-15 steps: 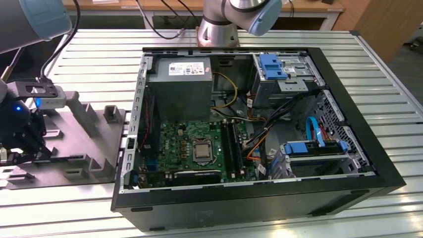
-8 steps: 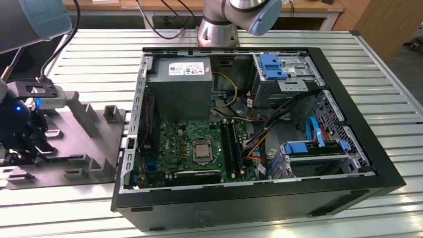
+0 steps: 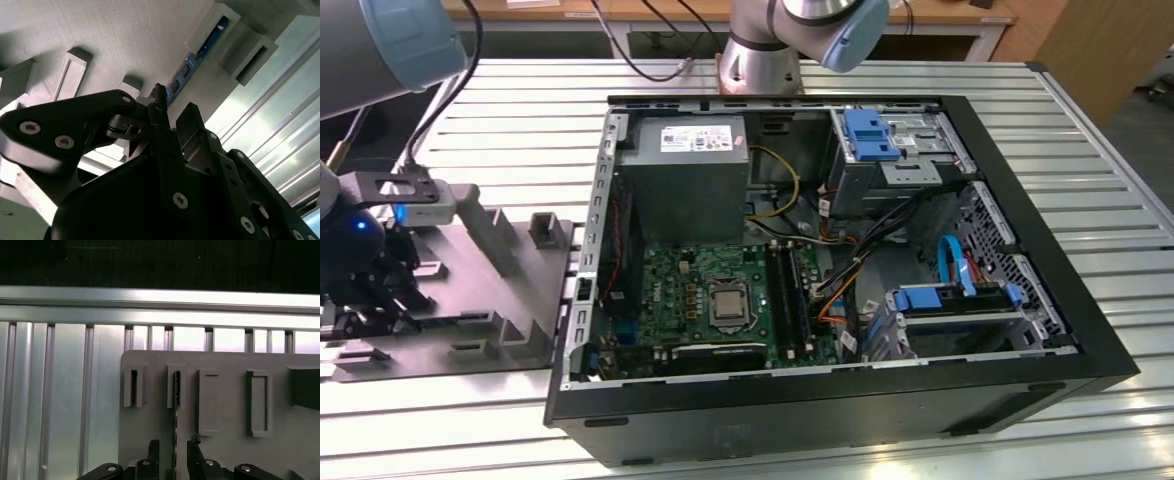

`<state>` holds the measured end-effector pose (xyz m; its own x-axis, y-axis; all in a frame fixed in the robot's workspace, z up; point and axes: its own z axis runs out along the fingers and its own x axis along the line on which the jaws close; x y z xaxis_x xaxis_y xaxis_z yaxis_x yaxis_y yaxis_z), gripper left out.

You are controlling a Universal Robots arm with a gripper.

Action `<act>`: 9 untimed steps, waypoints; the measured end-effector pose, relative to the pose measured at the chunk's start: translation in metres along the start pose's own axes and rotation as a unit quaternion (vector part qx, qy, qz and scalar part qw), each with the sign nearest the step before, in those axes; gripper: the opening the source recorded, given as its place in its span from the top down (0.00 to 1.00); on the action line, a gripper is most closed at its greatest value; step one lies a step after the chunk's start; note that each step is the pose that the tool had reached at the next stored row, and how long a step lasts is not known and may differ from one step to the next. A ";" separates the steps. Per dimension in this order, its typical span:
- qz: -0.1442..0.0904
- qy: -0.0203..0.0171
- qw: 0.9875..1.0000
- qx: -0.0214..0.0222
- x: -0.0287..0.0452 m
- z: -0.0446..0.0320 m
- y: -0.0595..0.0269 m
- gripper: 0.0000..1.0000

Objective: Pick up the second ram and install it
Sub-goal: 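Pick up the second ram and move it above second insertion slot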

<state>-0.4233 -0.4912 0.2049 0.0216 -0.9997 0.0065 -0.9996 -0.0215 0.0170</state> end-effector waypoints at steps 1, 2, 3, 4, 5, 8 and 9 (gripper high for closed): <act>-0.001 0.000 1.000 0.000 0.0000 0.0009 0.0000 0.64; -0.003 0.000 1.000 0.000 0.0000 0.0013 0.0001 0.64; -0.005 0.000 1.000 0.000 0.0000 0.0017 0.0002 0.64; -0.007 0.000 1.000 0.001 0.0000 0.0022 0.0002 0.64; -0.008 -0.001 1.000 0.001 -0.0001 0.0030 0.0009 0.64; -0.009 -0.003 1.000 0.003 -0.0001 0.0050 0.0042 0.64; -0.009 -0.003 1.000 0.004 -0.0002 0.0053 0.0051 0.64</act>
<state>-0.4285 -0.4912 0.1997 0.0392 -0.9992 0.0012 -0.9992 -0.0392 0.0099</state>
